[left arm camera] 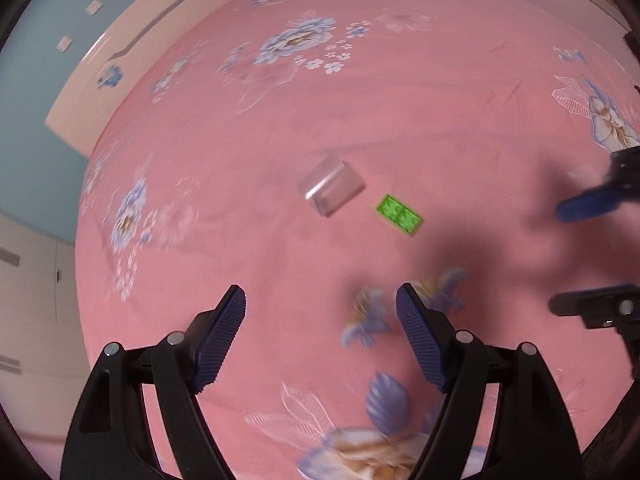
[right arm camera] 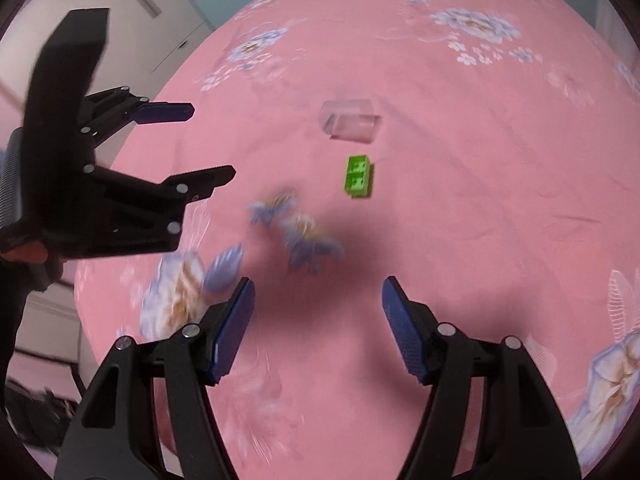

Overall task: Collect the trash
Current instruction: 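Grasp the clear plastic cup with the left tool while the right tool grasps the green toy brick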

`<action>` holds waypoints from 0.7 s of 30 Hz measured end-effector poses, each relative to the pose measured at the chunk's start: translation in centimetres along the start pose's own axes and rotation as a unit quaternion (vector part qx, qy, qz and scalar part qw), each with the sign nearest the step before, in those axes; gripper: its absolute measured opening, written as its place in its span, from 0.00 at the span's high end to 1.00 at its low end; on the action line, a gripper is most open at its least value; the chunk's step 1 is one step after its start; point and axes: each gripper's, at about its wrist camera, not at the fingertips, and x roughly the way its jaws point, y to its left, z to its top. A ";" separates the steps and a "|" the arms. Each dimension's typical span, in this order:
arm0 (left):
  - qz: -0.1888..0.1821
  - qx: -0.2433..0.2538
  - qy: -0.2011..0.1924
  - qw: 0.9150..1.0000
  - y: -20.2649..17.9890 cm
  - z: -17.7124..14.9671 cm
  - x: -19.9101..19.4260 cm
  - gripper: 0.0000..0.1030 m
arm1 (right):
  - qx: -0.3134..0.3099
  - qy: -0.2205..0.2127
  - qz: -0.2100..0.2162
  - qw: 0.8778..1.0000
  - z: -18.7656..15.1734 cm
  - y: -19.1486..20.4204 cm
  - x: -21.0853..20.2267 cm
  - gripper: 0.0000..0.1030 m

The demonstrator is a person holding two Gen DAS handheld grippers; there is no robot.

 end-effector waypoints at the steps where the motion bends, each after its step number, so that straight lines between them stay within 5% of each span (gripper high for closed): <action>1: -0.009 0.008 0.001 1.000 0.6 0.6 0.9 0.22 | 0.008 0.001 -0.002 1.000 0.5 -0.2 0.6 0.36; 15: -0.060 0.109 -0.001 0.992 2.0 5.0 9.9 0.22 | 0.005 -0.020 -0.073 0.997 5.3 -1.9 10.8 0.36; 21: -0.070 0.129 -0.012 0.989 1.0 6.9 13.4 0.22 | 0.000 -0.044 -0.071 0.997 5.7 -2.5 12.9 0.51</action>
